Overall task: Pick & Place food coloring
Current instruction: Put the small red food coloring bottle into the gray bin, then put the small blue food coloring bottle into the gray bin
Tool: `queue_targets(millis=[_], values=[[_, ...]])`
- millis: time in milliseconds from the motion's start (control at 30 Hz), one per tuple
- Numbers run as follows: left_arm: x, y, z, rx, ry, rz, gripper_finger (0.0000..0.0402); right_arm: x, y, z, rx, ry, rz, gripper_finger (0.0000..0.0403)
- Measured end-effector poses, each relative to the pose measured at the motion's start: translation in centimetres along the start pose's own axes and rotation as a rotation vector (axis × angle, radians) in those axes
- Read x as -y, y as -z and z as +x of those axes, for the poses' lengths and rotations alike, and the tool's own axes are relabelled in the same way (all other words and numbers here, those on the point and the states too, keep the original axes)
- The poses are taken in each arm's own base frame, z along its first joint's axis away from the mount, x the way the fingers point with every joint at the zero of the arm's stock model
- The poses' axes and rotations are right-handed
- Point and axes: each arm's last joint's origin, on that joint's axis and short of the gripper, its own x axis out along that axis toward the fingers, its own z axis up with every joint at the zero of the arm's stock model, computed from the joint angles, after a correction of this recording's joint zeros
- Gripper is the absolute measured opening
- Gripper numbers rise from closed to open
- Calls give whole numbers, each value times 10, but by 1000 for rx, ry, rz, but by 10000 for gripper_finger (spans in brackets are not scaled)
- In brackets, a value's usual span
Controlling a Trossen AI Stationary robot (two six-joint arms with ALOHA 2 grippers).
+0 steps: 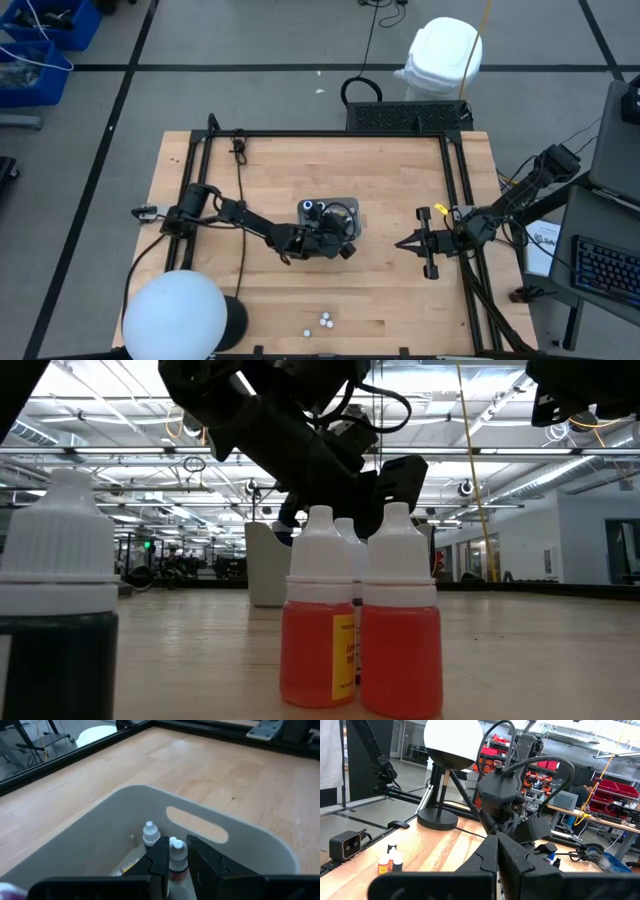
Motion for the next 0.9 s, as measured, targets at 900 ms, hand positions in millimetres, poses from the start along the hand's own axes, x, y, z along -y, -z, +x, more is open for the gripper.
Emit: queue_targets(millis=[900], values=[[-1, 2, 3, -79, 117, 15, 98, 0, 0, 0, 0, 0, 0, 0]])
